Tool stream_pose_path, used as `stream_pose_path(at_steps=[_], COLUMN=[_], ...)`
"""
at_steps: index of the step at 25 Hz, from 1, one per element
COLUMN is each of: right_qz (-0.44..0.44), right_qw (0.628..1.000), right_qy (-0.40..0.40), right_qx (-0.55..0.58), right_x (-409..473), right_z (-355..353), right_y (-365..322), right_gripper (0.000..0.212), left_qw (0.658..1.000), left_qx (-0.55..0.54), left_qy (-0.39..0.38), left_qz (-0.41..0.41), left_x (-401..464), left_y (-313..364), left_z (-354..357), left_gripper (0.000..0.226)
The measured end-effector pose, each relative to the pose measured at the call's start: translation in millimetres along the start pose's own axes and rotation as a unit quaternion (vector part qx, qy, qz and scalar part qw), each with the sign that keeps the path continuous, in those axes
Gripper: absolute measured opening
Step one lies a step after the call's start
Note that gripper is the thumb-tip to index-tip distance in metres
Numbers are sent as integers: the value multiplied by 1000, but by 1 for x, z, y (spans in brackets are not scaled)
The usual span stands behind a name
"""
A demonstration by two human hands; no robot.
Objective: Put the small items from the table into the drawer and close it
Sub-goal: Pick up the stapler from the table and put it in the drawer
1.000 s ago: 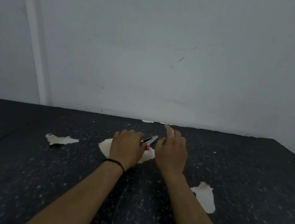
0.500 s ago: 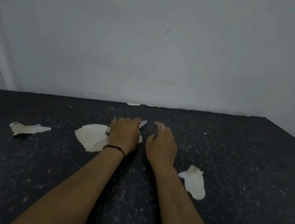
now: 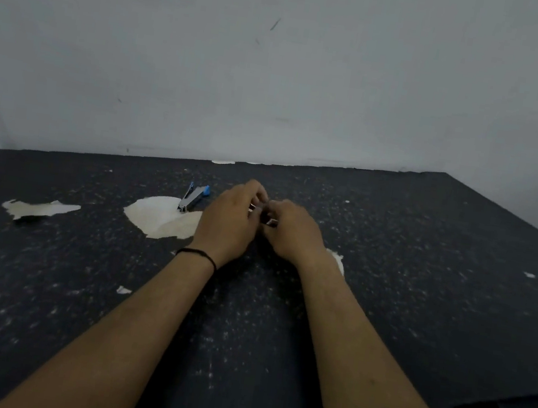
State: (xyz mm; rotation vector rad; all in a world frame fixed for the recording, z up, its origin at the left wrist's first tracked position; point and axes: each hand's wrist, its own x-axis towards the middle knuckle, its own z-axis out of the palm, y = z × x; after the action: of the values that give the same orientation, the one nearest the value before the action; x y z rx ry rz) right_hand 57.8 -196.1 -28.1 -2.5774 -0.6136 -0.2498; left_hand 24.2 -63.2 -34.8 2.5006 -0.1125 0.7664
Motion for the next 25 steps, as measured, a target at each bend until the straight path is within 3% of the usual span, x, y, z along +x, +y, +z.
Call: stream_pose_path(at_steps=[4,7,16,19,25], right_qz=[72,132,301,337,429], right_qw=[995,985,887,847,773], right_qy=[64,112,344,406,465], right_qx=[-3,-22,-61,-63,-47], right_x=[-55,-102,-228,-253,-300], right_z=[-36,-65,-105,-111,-118], right_y=[25,51,138,159,186], right_gripper=[17,16,24,31,22], left_qw=[1000,997,973,965,963], left_qx=[15,-16,22,73,87], left_qy=[-21,-70,-216,-224,-228], left_qz=[15,10,83,118,111], left_x=[-23,-37,-82,-82,-83], left_y=[53,106,241,268,286], left_z=[14,31,106,133,162], left_gripper=[52,66,66,48,53])
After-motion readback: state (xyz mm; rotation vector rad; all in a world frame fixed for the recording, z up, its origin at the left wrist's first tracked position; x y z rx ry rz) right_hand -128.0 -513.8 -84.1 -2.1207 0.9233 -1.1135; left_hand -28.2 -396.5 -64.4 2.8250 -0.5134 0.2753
